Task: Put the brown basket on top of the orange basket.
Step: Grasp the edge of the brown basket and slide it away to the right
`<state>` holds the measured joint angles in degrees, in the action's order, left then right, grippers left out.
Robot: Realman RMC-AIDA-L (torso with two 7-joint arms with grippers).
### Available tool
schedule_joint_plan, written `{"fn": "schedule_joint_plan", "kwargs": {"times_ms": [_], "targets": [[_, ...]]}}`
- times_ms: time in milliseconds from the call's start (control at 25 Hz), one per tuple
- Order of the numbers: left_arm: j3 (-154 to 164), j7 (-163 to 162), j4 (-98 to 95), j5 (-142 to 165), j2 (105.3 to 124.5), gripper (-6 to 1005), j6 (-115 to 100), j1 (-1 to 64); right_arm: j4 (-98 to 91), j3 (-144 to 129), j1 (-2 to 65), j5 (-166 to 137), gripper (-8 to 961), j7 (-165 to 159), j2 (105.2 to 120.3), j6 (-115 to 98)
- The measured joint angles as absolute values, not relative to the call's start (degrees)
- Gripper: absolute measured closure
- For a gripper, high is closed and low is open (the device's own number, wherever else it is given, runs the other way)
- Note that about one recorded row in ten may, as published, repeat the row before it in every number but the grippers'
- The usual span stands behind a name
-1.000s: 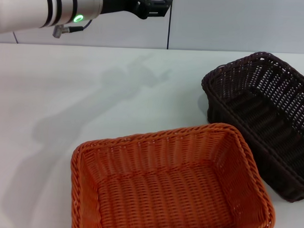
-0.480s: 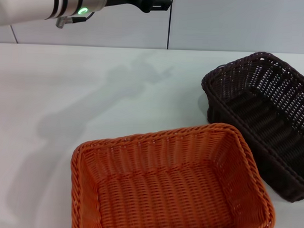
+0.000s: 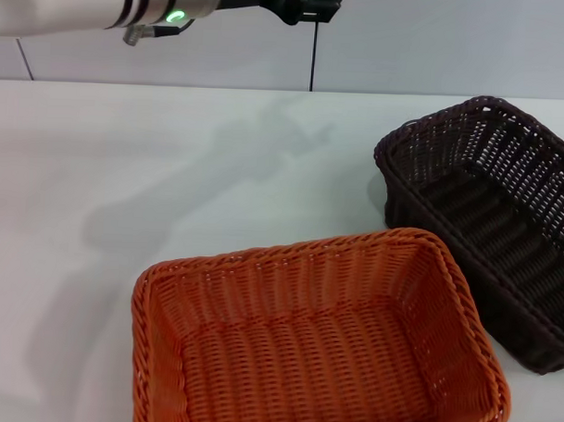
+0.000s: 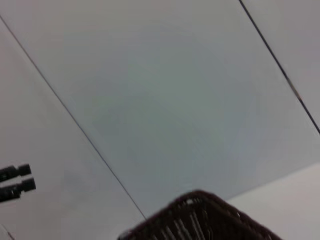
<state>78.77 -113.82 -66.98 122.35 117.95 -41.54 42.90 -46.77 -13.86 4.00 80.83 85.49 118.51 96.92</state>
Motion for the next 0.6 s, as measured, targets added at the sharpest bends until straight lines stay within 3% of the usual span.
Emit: {"fn": "schedule_joint_plan", "kwargs": {"times_ms": [400, 600], "targets": [[80.7, -113.82, -63.74, 122.35, 118.08, 187, -41.72, 45.51, -41.66, -13.18, 1.39, 78.71, 379, 86.9, 118.38, 97.36], [81.8, -113.97, -63.57, 122.35, 118.16, 187, -41.87, 45.64, -33.71, -11.87, 1.87, 79.38, 379, 85.46, 117.3, 98.33]]}}
